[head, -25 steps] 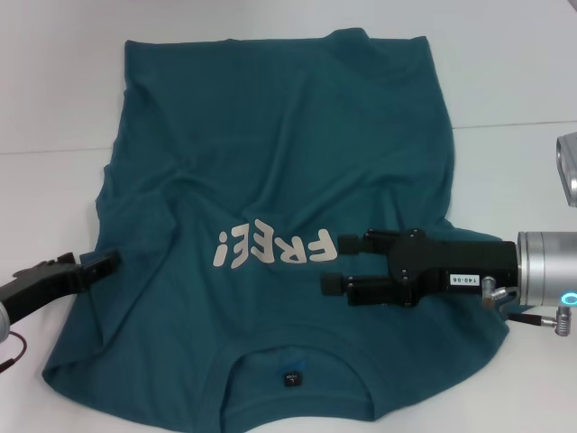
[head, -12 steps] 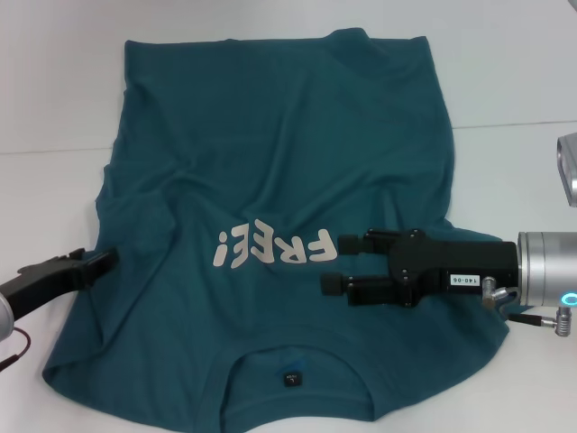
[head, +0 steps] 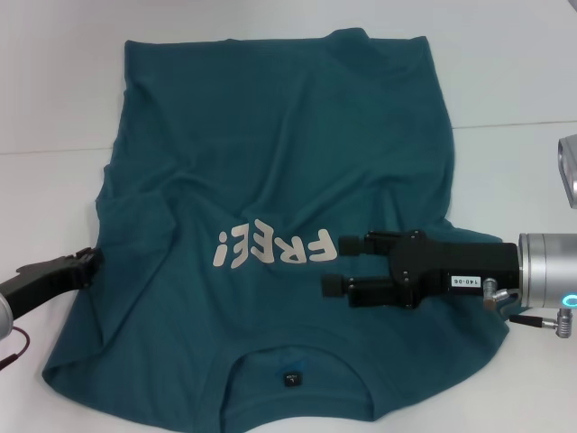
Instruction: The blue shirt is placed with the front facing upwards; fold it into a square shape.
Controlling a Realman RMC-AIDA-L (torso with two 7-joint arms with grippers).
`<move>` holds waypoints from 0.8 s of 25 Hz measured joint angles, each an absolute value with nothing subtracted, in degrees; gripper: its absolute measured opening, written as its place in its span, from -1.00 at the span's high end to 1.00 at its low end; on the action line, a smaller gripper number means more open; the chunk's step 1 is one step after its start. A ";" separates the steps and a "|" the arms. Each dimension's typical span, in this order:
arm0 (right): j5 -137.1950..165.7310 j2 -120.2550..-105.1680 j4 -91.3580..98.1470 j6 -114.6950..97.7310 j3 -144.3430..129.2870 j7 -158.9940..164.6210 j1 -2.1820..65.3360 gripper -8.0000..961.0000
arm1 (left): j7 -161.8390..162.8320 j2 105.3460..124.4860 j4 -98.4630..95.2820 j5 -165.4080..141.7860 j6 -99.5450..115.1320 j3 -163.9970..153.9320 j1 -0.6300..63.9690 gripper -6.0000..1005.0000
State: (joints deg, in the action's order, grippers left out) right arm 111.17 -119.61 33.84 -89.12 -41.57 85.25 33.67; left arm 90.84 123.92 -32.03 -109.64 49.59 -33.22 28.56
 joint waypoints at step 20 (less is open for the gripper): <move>111.18 -119.61 33.65 -88.90 -41.56 84.99 33.47 -0.84 | 91.76 123.90 -31.71 -107.50 62.19 -33.13 28.63 0.98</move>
